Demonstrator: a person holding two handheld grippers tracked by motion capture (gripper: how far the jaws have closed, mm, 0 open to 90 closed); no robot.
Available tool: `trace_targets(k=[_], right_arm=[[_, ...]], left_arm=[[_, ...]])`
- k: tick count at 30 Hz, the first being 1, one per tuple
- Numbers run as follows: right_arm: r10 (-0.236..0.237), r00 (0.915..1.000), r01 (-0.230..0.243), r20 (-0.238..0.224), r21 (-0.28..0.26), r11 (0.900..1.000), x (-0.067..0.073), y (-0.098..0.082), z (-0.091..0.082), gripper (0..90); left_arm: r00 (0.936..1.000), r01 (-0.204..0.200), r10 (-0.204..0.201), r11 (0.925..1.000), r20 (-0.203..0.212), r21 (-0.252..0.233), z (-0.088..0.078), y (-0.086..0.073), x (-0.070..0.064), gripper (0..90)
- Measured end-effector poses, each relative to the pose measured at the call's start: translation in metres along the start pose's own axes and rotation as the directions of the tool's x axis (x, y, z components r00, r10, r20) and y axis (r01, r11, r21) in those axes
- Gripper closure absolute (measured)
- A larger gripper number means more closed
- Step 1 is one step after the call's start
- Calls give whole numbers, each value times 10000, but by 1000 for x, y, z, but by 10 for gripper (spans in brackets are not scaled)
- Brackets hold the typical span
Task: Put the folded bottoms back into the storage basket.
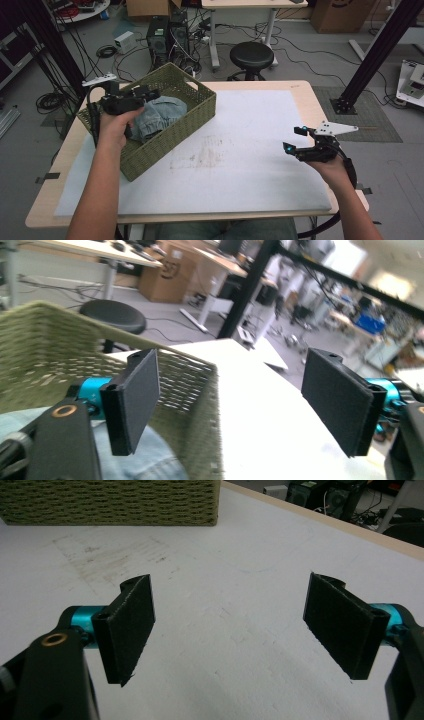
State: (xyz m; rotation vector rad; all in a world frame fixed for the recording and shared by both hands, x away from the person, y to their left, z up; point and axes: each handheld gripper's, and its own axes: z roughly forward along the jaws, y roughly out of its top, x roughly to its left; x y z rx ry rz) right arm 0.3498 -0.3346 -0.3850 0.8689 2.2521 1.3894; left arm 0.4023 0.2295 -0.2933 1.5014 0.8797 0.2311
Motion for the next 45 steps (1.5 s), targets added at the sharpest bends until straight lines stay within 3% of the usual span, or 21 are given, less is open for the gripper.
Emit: trace_targets(k=[4,7,13,17,22,25,29,32,36,39,45], right_arm=[[-64,10000,64,-17,-74,10000,3,3,0,209],[-110,9999,109,-24,-156,9998,4,5,-1,209],[-134,9999,131,-87,-320,9994,6,8,-3,209],[-132,9999,128,-111,-351,9993,6,8,-3,208],[-143,9997,135,-210,-365,9992,7,9,-2,209],[-133,9996,123,-255,-415,9991,6,10,0,209],[-3,9995,-9,-328,-357,9994,6,9,2,209],[-48,9994,34,-338,-393,9992,6,9,2,209],[-68,9994,54,-334,-442,9990,6,9,2,208],[-41,9995,28,-327,-406,9992,5,10,3,208],[-59,9995,49,-325,-306,9995,7,10,5,208]], left_arm=[[9964,-652,627,9970,574,417,16,-4,-26,216],[9894,-1160,1096,9911,951,646,27,-8,-45,209],[9729,-1763,1601,9805,1670,869,48,-23,-73,207],[9653,-1884,1643,9764,2031,1052,61,-39,-84,207],[9594,-2085,1792,9706,2179,1199,73,-60,-88,205],[9612,-2075,1749,9679,2131,1417,81,-70,-89,201],[9571,-2148,1755,9638,2305,1580,92,-80,-93,197],[9511,-2243,1767,9590,2533,1733,98,-88,-94,196],[9473,-2458,1895,9470,2581,2069,104,-96,-93,196],[9459,-2493,1871,9419,2650,2250,107,-101,-91,196],[9446,-2524,1901,9418,2674,2221,107,-106,-92,196]])
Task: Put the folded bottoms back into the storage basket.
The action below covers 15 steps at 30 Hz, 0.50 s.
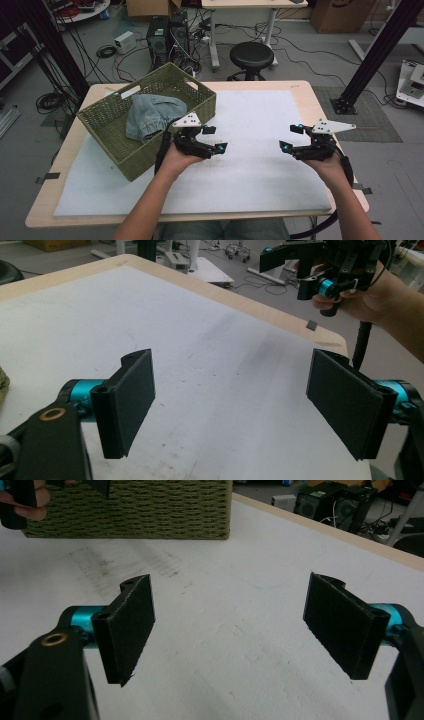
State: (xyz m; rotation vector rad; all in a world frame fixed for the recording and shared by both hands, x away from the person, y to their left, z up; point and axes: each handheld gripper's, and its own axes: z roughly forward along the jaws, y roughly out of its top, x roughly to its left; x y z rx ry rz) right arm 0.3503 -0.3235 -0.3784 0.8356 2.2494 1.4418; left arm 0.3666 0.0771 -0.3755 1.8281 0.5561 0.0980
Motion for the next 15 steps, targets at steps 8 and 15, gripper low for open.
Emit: trace_targets(k=[8,15], right_arm=[[-69,9999,69,-79,48,10000,2,1,3,208],[21,10000,-20,-85,51,10000,1,-1,3,208]], left_arm=[[10000,-62,63,9999,-46,79,4,-3,-2,196],[10000,21,-21,10000,-69,3,2,-4,-1,196]])
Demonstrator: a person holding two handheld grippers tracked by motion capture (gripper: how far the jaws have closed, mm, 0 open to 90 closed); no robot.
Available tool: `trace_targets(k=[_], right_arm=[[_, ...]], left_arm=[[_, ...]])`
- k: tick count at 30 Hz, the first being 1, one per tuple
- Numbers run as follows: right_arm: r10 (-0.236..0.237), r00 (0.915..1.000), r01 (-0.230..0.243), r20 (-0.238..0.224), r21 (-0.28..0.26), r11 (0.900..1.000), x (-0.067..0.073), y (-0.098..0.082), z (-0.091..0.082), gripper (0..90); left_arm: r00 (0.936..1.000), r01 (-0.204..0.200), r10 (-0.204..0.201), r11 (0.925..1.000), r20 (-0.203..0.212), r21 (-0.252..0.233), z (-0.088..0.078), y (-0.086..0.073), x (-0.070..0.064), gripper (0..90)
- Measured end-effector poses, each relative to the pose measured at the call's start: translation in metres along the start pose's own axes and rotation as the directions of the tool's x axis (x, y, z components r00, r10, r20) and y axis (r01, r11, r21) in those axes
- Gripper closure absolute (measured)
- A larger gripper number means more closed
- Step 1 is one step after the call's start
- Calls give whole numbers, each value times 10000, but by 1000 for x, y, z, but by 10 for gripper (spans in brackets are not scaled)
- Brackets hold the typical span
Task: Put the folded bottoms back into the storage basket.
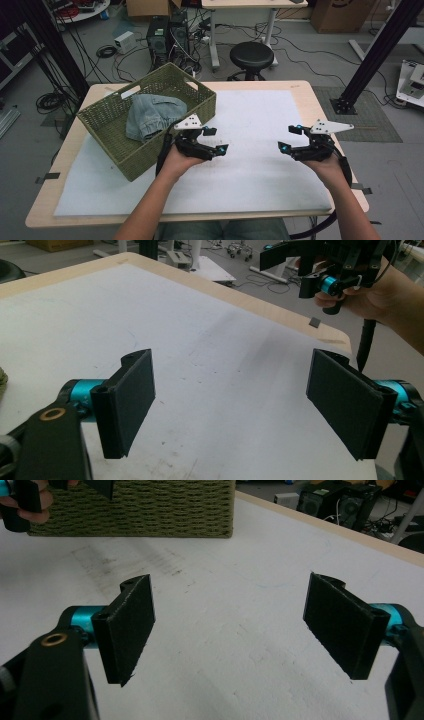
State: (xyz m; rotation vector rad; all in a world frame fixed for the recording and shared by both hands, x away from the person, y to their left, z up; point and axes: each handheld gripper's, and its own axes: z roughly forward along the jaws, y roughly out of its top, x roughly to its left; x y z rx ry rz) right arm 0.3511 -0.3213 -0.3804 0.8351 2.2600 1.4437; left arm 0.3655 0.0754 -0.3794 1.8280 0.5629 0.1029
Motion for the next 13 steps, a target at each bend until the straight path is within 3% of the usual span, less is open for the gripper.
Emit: trace_targets(k=[13], right_arm=[[-37,10000,37,-15,-13,10000,-1,0,0,208]], left_arm=[[9998,194,-194,9998,0,5,0,-1,3,196]])
